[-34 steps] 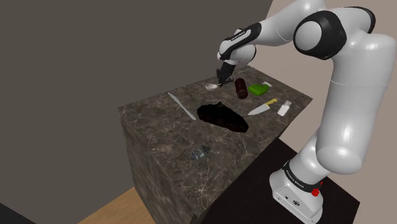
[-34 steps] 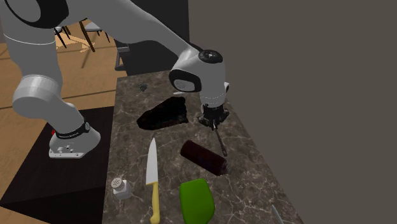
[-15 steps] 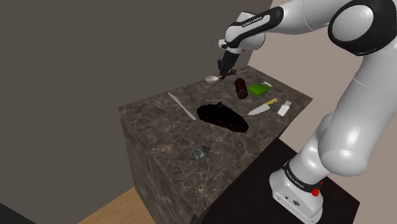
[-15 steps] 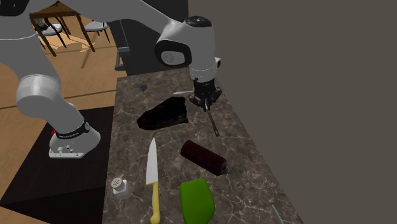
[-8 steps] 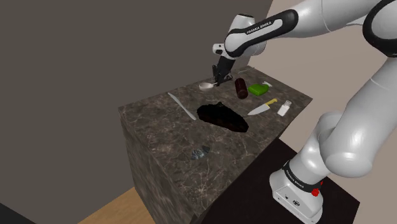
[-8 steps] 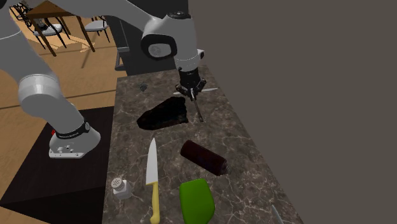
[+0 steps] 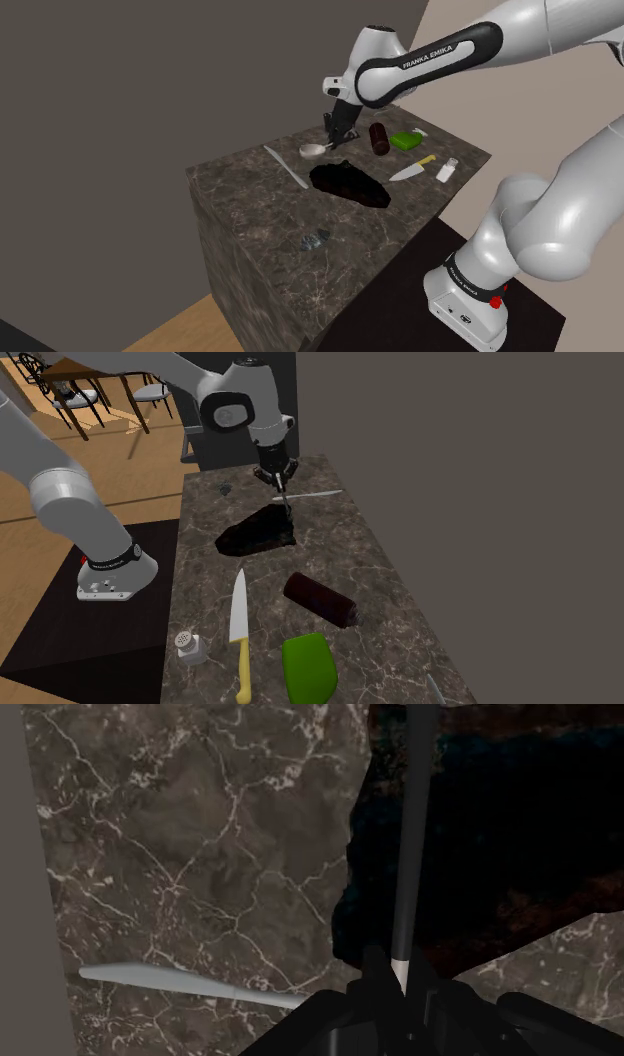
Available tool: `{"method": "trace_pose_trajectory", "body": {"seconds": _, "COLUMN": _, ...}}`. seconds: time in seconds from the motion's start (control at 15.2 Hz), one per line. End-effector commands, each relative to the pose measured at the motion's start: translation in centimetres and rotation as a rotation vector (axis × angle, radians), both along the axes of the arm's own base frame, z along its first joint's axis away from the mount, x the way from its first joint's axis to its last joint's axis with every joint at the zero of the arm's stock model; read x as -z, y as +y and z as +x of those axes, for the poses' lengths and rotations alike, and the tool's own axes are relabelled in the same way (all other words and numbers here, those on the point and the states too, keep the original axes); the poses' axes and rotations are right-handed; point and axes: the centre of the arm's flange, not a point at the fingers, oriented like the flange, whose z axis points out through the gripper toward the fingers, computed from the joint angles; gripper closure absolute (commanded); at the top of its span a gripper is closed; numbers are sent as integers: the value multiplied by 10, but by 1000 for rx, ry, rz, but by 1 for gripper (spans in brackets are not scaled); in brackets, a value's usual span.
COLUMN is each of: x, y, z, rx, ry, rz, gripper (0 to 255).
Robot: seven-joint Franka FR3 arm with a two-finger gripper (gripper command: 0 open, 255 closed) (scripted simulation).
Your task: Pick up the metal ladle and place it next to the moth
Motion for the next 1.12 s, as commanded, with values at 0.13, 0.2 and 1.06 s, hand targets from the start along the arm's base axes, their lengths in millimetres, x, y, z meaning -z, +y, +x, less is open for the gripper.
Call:
{"method": "trace_pose_trajectory", "body": {"seconds": 0.13, "x": -1, "y": 46, "z": -27, "rx": 2, "ry": 0, "rz": 0, "gripper": 255}}
{"method": "trace_pose_trajectory", "body": {"seconds": 0.2, "x": -1, "y": 57, "z": -34, "rx": 2, "ry": 0, "rz": 0, "gripper": 255}}
{"method": "trace_pose_trajectory", "body": {"seconds": 1.06, "x": 30, "y": 133, "z": -78, "rx": 2, "ry": 0, "rz": 0, "gripper": 255}}
